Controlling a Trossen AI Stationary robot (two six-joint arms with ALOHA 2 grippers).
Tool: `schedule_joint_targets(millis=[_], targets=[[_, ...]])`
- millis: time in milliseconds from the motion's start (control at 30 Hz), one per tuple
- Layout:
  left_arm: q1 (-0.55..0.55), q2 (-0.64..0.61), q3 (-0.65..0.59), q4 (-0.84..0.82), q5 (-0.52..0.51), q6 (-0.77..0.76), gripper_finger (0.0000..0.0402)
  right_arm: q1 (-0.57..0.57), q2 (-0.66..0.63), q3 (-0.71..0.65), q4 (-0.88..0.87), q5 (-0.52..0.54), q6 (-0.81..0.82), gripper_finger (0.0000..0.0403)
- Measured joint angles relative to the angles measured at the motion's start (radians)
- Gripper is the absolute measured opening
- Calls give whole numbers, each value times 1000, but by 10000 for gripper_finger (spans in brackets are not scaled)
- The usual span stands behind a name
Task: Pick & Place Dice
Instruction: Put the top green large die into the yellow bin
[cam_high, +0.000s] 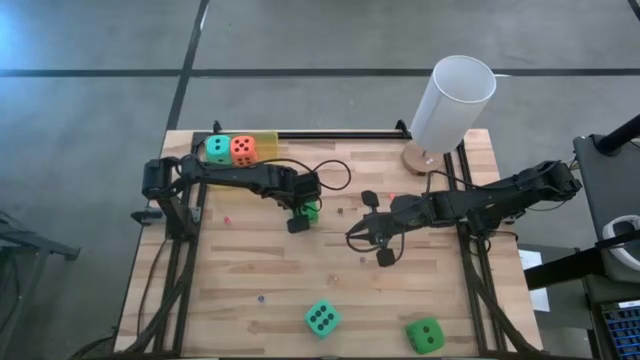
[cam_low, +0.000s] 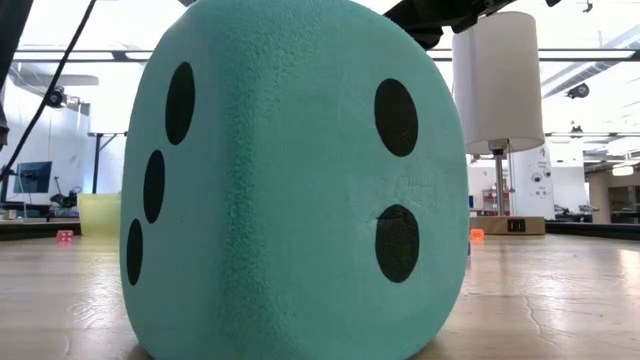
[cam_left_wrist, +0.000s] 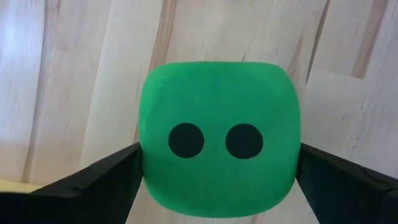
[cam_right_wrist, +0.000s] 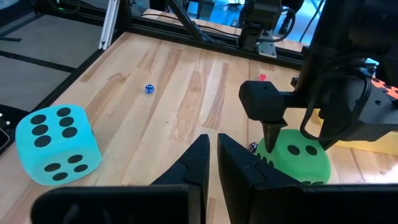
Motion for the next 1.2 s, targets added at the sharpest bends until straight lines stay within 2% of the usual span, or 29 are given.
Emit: schedule_joint_targets(millis=[333, 1200], targets=[[-2, 1, 0, 2, -3, 0, 345, 0, 0, 0, 0, 0, 0, 28], [-2, 1, 0, 5, -4, -1, 354, 0, 0, 0, 0, 0, 0, 28]])
